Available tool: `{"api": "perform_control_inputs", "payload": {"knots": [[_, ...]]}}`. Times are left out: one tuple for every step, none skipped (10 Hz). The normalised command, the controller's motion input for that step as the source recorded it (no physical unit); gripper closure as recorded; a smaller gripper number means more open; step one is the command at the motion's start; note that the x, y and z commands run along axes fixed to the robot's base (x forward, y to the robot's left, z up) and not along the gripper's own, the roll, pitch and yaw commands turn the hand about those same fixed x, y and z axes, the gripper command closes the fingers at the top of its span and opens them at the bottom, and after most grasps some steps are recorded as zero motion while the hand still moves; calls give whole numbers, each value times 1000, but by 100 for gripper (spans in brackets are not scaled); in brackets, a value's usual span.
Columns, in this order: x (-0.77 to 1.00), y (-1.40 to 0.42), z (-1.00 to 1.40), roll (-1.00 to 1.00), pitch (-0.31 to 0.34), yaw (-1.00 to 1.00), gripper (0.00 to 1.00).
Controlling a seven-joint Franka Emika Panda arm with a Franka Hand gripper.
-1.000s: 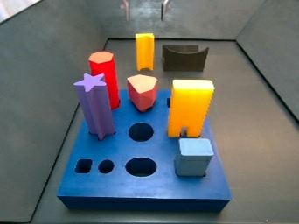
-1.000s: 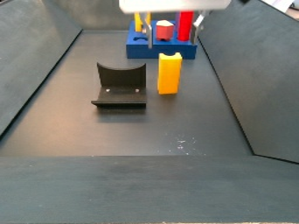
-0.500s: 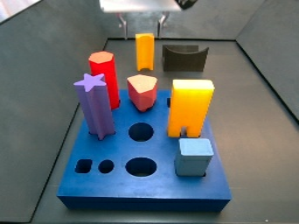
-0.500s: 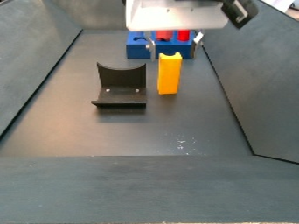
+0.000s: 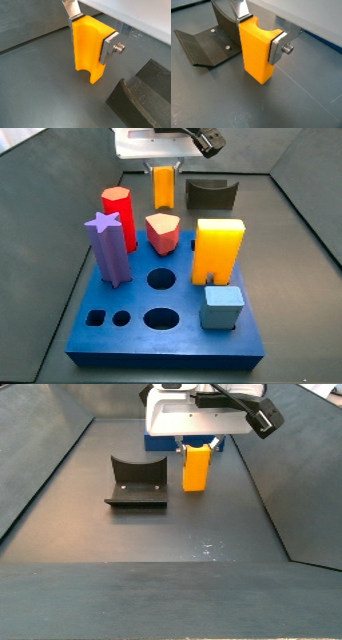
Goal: Pick up the arch object. Move up. Rotate the arch object. Move to above the board. Insert the arch object.
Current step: Pick up the arch object, then move up.
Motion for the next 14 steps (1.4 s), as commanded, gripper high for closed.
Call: {"api": "perform_control_inputs", "payload": {"knots": [[0,0,0,0,0,0,100],[0,0,0,0,0,0,100],[0,0,0,0,0,0,100],[0,0,0,0,0,0,100],[0,0,0,0,0,0,100],[0,0,0,0,0,0,100],[0,0,0,0,0,0,100],[0,0,0,0,0,0,100],[0,0,0,0,0,0,100],[0,0,0,0,0,0,100],[0,0,833,0,0,0,100],[-49,-68,790,-7,21,-27,100],[-59,-58,717,-5,21,-23,100],[-49,-28,528,2,14,-14,100]]}}
